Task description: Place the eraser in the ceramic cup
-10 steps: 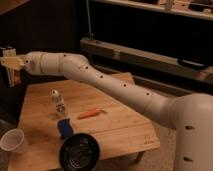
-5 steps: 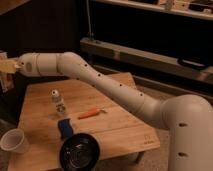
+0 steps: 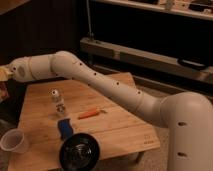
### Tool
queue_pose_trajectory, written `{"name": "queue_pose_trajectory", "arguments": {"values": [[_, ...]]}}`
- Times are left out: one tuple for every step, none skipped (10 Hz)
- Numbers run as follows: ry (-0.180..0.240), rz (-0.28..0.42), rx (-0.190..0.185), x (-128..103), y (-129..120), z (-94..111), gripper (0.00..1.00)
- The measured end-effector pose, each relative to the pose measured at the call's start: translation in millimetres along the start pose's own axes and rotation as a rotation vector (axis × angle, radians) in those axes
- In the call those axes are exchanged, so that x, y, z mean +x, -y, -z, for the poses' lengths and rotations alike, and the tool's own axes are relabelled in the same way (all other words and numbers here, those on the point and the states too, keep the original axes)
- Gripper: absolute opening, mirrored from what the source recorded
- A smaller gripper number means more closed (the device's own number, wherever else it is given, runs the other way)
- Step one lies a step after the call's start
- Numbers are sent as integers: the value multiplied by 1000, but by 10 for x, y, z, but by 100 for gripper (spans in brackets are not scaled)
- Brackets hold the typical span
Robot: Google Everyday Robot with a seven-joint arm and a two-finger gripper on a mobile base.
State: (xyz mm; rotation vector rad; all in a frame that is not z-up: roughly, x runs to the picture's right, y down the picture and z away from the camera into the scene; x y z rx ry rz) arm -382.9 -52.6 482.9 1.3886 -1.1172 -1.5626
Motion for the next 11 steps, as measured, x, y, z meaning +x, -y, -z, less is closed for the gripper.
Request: {"name": "queue_pose_trajectory", "arguments": {"values": [[21, -7, -15, -104, -4, -1, 6], [32, -13, -28, -191, -3, 10, 6], [37, -16, -33, -249, -1, 3, 6], [40, -16, -33, -291, 10, -15, 6], [41, -17, -31, -347, 9, -44, 6], [39, -15, -27, -387, -5, -64, 6], [36, -10, -22, -413, -25, -77, 6], [37, -6, -14, -447, -30, -106, 6], [38, -3, 1, -515, -31, -153, 6], [36, -2, 6, -559, -38, -161, 6], [36, -2, 10, -606, -46, -166, 6]]}}
